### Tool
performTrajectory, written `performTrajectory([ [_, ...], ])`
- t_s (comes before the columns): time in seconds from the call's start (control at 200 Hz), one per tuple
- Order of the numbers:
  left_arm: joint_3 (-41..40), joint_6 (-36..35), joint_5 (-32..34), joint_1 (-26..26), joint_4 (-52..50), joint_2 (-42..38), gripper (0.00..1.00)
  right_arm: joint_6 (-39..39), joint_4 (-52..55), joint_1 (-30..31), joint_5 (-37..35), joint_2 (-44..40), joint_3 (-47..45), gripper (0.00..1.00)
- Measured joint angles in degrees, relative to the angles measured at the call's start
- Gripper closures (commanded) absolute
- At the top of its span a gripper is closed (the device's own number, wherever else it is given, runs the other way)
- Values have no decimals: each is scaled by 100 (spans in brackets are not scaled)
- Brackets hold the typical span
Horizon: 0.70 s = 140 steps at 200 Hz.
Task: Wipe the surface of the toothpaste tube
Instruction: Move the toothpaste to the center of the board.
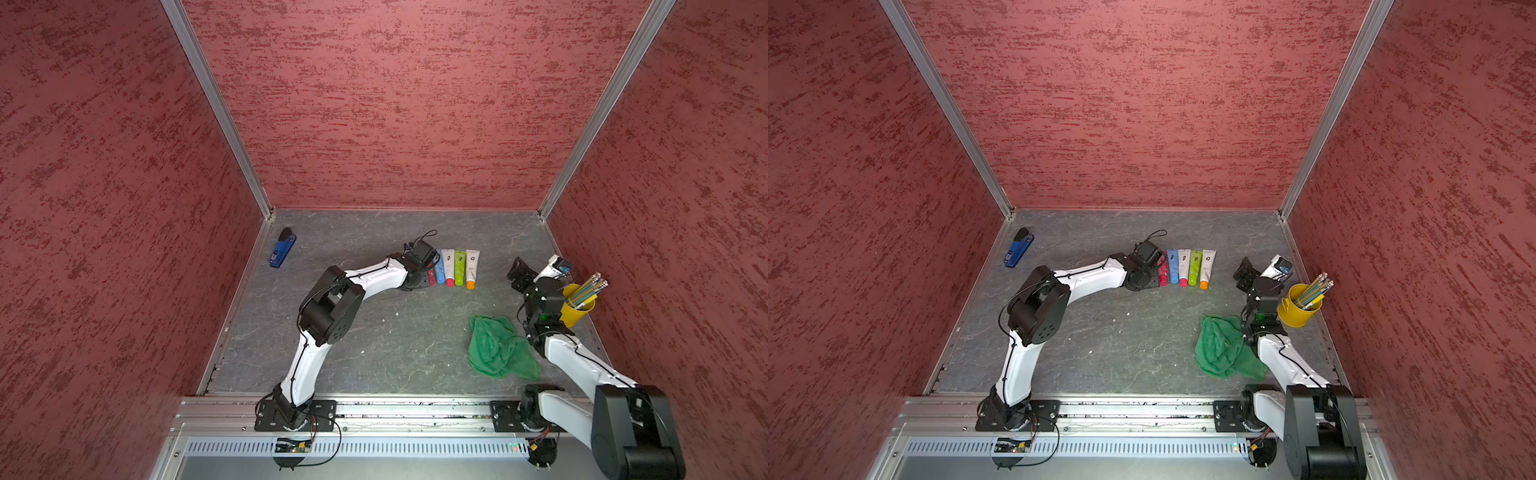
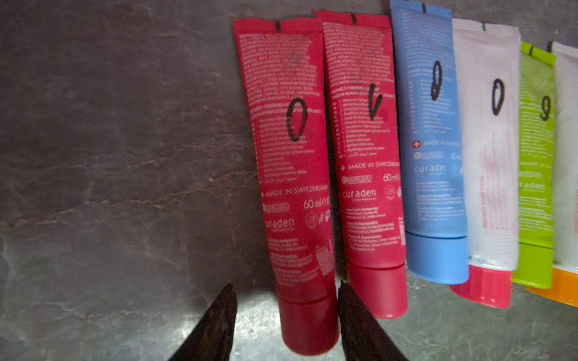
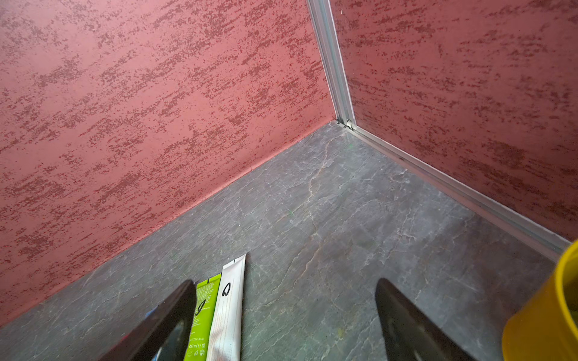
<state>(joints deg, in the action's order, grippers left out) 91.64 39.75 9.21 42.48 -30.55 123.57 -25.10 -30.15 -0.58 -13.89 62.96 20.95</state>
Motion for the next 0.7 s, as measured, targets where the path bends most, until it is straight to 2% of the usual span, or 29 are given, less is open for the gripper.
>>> performTrajectory([
  [0.235, 186, 46, 142, -4, -52, 173, 64, 0, 0, 0, 79, 0, 0, 15],
  [0.386, 208, 31, 151, -9, -68, 245, 69, 24, 157, 0, 271, -52, 33, 17],
  [0.576, 153, -118, 107, -11, -98, 190, 73, 153, 1060, 0, 1075, -79, 695, 19],
  [0.701, -295, -313, -44, -26, -223, -199, 74, 160, 1786, 0, 1731, -52, 1180, 21],
])
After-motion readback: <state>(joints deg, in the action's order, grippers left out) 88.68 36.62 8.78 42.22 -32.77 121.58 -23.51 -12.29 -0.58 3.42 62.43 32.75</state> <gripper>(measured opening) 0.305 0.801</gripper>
